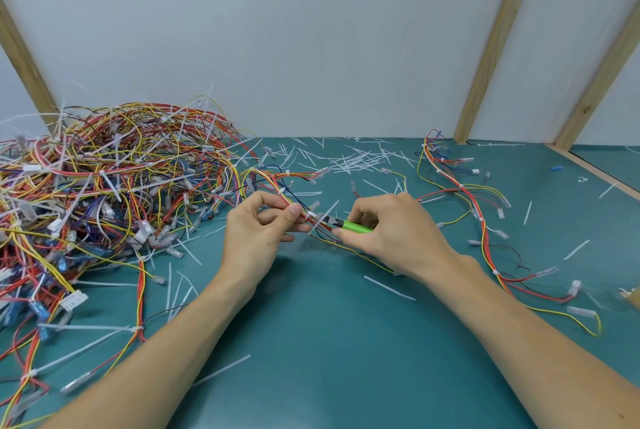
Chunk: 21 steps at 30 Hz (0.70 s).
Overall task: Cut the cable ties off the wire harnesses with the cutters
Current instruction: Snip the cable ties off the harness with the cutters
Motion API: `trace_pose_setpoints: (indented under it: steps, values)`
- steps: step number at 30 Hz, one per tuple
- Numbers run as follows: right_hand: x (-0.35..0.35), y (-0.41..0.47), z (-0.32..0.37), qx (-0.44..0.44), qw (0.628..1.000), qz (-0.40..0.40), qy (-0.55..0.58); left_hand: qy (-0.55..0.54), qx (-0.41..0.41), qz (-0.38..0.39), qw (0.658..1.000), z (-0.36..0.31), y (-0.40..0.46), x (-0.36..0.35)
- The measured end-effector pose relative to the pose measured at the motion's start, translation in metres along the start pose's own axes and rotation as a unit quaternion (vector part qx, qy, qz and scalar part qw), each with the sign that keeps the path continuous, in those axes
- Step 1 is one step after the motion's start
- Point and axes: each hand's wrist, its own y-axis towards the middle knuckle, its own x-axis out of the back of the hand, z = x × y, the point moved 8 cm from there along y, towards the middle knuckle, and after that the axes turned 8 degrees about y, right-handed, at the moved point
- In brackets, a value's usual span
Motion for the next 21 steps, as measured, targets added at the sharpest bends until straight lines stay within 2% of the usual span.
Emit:
trace_pose_setpoints:
  steps: [5,10,13,15,18,21]
  values:
    - [0.000,0.000,-0.007,-0.019,0.999,-0.033,0.016,-0.006,-0.003,0.000,1.000,-0.001,0.000,0.000]
    - [0.005,0.001,-0.017,-0.062,0.988,-0.080,0.116,-0.017,0.005,0.000,1.000,0.000,0.001,0.001]
    - [-0.006,0.004,-0.016,-0.093,0.956,-0.031,0.277,-0.030,0.014,0.002,0.999,0.002,0.002,0.002]
    - [-0.012,0.003,-0.013,-0.102,0.941,0.010,0.324,-0.036,0.020,0.000,0.999,0.004,0.003,0.003]
    - [-0.017,0.000,-0.007,-0.102,0.939,0.050,0.326,-0.045,0.025,0.003,0.999,0.005,0.004,0.003]
    - [-0.020,-0.002,-0.006,-0.099,0.950,0.051,0.293,-0.053,0.021,0.024,0.998,0.004,0.003,-0.001]
